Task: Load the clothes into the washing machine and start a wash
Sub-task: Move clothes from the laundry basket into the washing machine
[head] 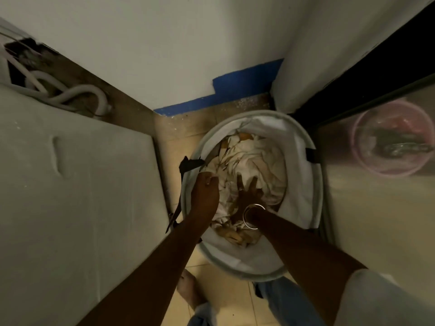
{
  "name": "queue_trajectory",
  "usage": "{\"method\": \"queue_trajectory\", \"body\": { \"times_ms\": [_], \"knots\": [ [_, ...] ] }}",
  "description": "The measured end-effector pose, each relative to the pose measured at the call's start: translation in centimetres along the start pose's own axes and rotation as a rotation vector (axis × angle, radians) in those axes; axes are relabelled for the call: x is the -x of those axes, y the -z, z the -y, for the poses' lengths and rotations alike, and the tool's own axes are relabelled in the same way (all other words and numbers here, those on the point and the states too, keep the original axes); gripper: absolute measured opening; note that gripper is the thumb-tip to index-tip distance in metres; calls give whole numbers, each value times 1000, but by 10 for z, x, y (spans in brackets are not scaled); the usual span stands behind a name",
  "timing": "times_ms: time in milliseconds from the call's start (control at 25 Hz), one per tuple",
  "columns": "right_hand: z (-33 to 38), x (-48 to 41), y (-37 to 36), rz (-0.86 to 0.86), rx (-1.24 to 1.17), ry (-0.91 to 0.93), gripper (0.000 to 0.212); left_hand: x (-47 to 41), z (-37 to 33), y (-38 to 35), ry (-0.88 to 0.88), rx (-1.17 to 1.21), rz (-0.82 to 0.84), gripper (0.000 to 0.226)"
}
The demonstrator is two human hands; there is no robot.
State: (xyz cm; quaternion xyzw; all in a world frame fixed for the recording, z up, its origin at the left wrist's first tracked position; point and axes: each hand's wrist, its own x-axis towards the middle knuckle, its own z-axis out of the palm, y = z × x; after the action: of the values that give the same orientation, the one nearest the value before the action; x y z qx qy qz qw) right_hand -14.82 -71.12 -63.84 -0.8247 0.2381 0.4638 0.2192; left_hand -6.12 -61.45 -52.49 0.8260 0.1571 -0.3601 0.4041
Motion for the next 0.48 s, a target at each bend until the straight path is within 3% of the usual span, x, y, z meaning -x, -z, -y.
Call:
{"method": "queue_trajectory", "body": {
  "times_ms": [160,240,480],
  "knots": [
    [-13,-3,16,-72,27,82,101,-1,13,-4,25,-46,72,22],
    [-13,15,33,-97,-26,130,85,9,16,2,-104,-186,144,38],
    [-2,107,112,-192,-574,89,72,53,0,44,-373,-505,437,135]
  ]
}}
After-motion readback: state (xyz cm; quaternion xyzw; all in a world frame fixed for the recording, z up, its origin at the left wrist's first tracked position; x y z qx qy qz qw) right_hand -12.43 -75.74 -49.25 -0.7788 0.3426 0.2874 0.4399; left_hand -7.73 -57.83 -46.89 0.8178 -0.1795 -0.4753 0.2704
